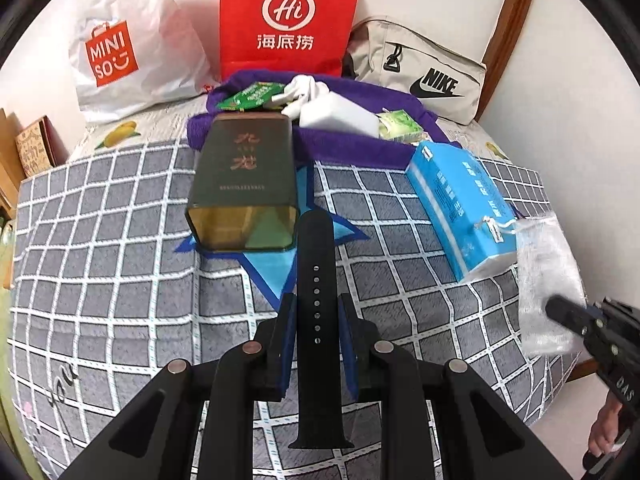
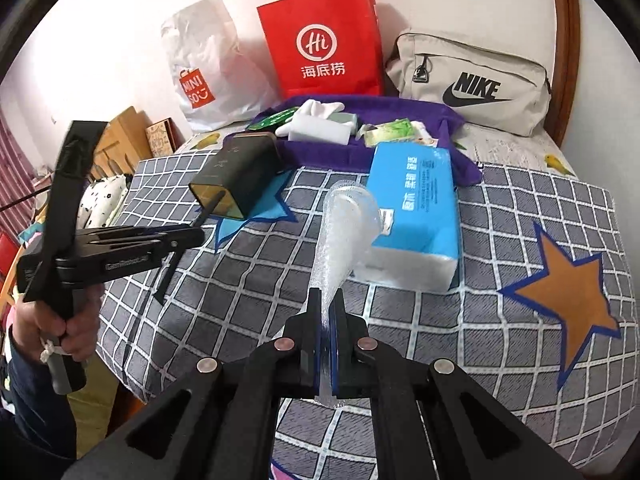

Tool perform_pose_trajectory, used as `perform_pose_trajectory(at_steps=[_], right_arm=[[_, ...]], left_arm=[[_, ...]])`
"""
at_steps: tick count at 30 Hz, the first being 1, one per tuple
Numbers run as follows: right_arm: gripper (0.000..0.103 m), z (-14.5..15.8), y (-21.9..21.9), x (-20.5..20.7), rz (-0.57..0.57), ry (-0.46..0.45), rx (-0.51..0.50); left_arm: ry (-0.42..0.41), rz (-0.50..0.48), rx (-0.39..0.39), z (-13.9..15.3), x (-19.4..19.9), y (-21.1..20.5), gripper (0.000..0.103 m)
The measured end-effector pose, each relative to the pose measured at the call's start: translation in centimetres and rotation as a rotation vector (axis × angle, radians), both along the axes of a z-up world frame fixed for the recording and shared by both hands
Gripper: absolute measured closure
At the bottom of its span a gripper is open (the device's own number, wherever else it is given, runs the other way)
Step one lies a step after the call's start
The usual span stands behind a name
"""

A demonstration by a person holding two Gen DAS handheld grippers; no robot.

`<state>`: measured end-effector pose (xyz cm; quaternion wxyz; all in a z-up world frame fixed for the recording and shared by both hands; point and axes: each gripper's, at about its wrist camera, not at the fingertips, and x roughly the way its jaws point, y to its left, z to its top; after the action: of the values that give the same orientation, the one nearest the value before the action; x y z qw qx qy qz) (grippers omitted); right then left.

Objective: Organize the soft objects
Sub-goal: 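Carry the clear cup in the right tool while the left tool carries the black strap toward the towel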

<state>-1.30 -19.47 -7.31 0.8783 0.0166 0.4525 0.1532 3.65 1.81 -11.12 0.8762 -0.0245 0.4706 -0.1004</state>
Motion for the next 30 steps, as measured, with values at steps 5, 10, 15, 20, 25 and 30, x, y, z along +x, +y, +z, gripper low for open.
perform_pose_trajectory(at_steps=[5,10,15,20,25,30], right_arm=[[0.100,0.7,-0.6,1.1,-0.018,-0.014,-0.001],[0.100,1.7,-0.9,2.6,-0.024,-0.031,-0.006],[0.100,2.4,-1.1,4.3,-0.032,-0.044,-0.002],[0.100,3.1,-1.4,6.5,-0.037,-0.062,-0.003],[0.100,3.5,-1.7,8.7,-0.051,-0.073,-0.009],[0.100,3.9,-1.9,10.8,-0.062,-0.083,-0.017]], left_arm=[[-0.012,0.014,-0.004,1.0,0.6,0.6,0.083],[-0.029,0.026,0.004,2.1,1.6,1.1,0.083],[-0.048,0.030,0.013,3.3,3.1,1.4,0.083],[-0.069,0.039,0.018,4.4,4.8,1.6,0.083],[-0.095,0.047,0.033,5.6,6.6,1.5,0.083],[-0.116,0.044,0.035,6.5,8.3,1.4,0.083]])
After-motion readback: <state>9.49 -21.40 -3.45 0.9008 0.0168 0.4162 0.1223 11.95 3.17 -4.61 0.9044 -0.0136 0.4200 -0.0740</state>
